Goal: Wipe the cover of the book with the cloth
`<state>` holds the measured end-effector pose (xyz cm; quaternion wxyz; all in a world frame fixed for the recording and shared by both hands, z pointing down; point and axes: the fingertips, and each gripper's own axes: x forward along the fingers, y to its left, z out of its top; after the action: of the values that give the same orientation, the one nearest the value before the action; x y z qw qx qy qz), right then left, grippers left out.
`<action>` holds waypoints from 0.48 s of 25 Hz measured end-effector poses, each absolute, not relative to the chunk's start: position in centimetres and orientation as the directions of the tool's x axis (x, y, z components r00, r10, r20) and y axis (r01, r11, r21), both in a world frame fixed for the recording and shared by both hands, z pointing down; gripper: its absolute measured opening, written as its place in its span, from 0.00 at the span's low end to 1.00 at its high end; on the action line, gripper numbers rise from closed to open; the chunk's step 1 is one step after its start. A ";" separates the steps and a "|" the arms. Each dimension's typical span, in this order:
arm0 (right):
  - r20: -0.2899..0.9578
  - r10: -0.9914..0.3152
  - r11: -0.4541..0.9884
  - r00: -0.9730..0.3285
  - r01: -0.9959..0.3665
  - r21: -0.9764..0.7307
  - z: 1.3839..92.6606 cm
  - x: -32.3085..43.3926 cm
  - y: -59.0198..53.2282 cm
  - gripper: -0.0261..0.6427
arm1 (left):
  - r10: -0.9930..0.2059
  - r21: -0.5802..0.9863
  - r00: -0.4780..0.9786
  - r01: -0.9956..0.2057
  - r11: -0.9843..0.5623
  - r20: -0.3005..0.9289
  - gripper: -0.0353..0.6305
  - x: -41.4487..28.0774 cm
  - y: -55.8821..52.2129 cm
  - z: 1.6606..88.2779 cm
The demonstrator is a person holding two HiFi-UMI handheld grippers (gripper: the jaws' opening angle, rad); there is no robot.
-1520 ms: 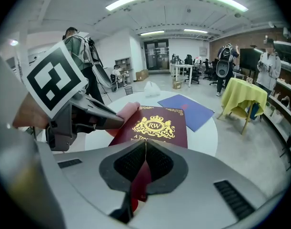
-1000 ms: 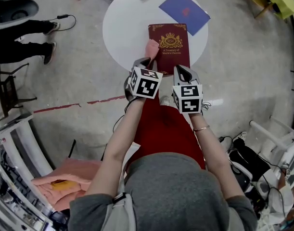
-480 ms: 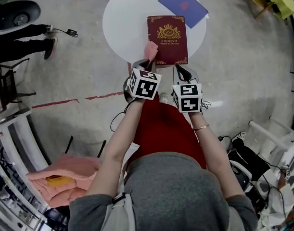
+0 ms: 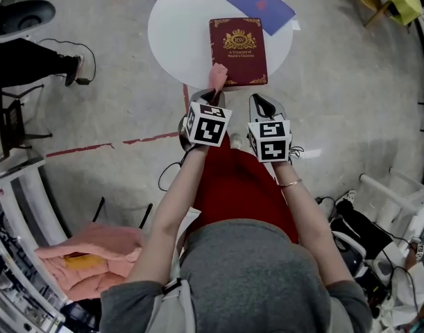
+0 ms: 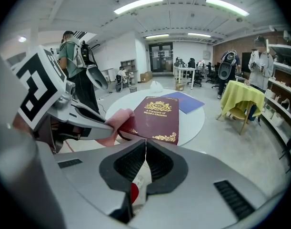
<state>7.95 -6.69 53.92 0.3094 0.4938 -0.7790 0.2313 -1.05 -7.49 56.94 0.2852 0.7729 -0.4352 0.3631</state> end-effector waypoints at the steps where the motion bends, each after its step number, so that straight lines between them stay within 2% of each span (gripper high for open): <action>1: 0.708 -0.629 0.404 -0.321 -0.913 -0.054 53.8 8.0 -6.5 0.08 | -0.469 0.129 0.361 -0.881 -0.456 0.806 0.10 -1.0 -7.3 56.7; 12: 0.669 -0.672 0.374 -0.317 -0.925 -0.062 51.6 9.0 -6.0 0.08 | -0.521 0.138 0.385 -0.882 -0.450 0.762 0.10 -0.7 -6.5 53.6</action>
<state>9.00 -5.97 51.62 0.2817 0.5122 -0.7797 0.2245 -0.71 -6.46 53.63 0.2744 0.7856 -0.4466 0.3287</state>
